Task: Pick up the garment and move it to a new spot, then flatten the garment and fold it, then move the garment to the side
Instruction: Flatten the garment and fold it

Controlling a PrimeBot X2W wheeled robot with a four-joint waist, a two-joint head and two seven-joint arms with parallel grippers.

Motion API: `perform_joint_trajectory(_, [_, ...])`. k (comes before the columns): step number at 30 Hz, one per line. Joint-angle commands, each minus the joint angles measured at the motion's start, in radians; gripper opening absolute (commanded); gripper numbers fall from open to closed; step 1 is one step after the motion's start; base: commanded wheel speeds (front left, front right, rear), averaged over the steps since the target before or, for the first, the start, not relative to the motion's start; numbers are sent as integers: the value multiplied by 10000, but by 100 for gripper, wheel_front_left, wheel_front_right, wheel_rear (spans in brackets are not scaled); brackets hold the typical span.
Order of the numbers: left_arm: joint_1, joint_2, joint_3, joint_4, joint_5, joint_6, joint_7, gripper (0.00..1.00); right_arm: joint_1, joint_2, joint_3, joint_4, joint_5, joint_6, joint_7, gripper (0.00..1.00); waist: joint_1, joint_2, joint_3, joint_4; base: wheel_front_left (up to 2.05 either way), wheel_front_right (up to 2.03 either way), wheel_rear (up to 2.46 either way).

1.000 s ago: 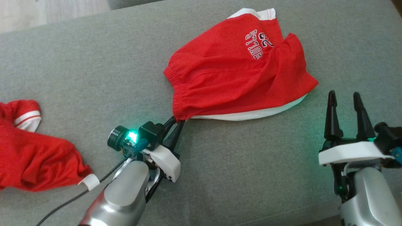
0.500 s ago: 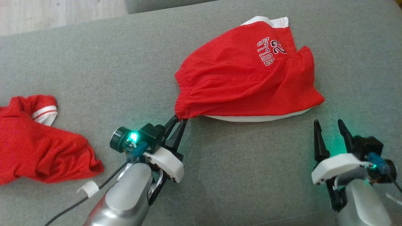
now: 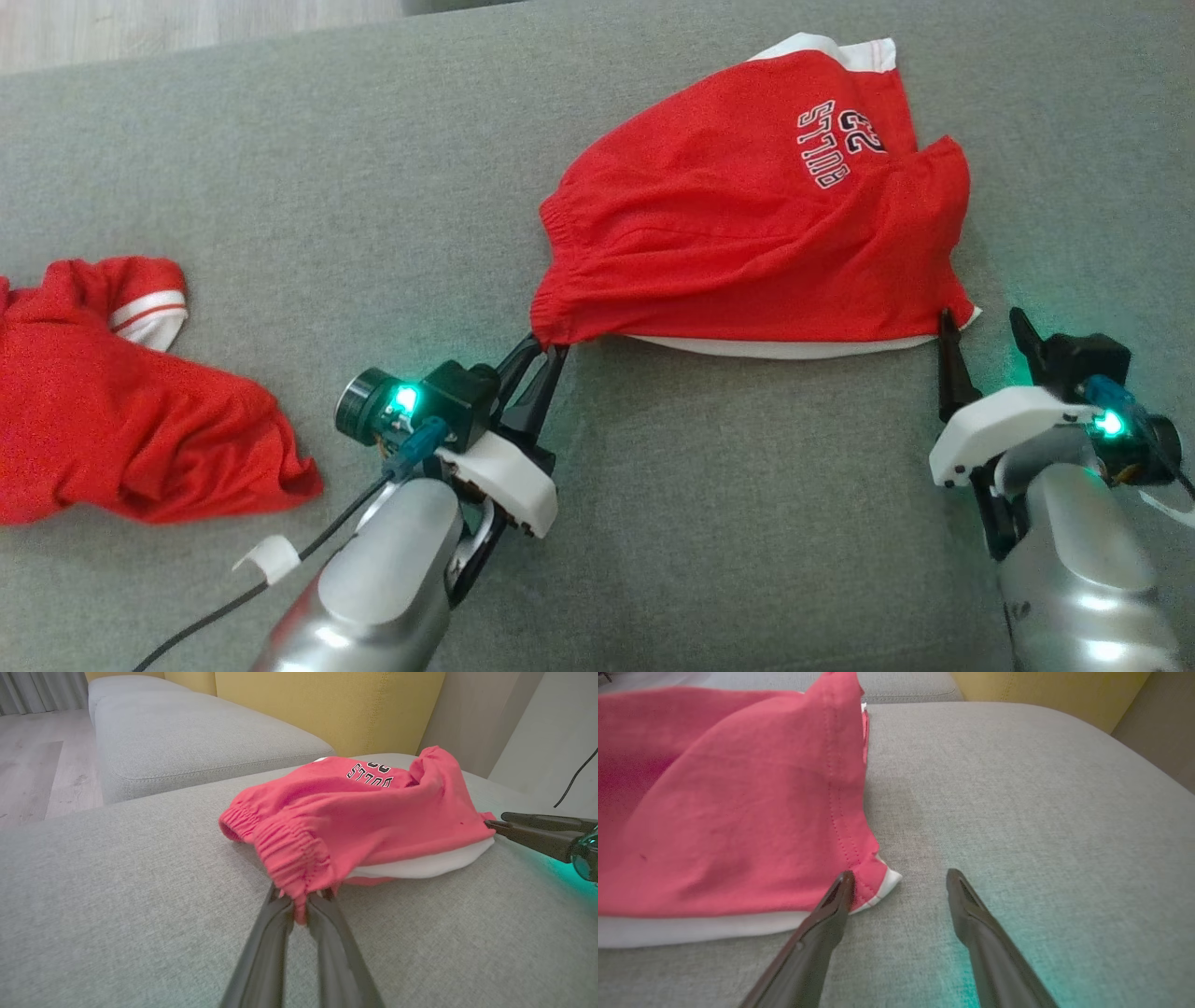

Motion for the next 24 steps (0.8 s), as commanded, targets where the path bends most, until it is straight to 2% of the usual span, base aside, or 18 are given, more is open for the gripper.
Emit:
perform_joint_trajectory(1, [-325, 124, 219, -356, -65, 52, 10, 0, -419, -39, 112, -11, -193, -7, -11, 100, 0, 0, 42, 40, 0, 0, 0])
perform_joint_trajectory(9, [-361, 150, 153, -437, -129, 100, 31, 0, -972, -39, 111, 959, -326, -7, -140, 100, 0, 0, 132, 75, 0, 0, 0])
perform_joint_trajectory(16, [-361, 165, 117, -401, -194, 130, 18, 0, -1288, -39, 299, 1828, 82, -7, -105, 100, 0, 0, 84, 74, 0, 0, 0])
perform_joint_trajectory(17, [-358, 170, 117, -387, -208, 136, 13, 0, -1338, -39, 360, 1974, 191, -7, -92, 85, 0, 0, 59, 70, 0, 0, 0])
perform_joint_trajectory(18, [-351, 176, 119, -370, -225, 143, 8, 0, -1385, -39, 437, 2116, 296, -7, -84, 36, 0, 0, 27, 62, 0, 0, 0])
perform_joint_trajectory(19, [-338, 185, 122, -348, -243, 152, 3, 0, -1424, -39, 534, 2250, 392, -7, -87, 0, 0, 0, -15, 52, 0, 0, 0])
perform_joint_trajectory(24, [-231, 252, 138, -229, -339, 197, -13, 0, -1569, -39, 1065, 2523, 1107, -7, -324, 0, 0, 0, -292, -27, 0, 0, 0])
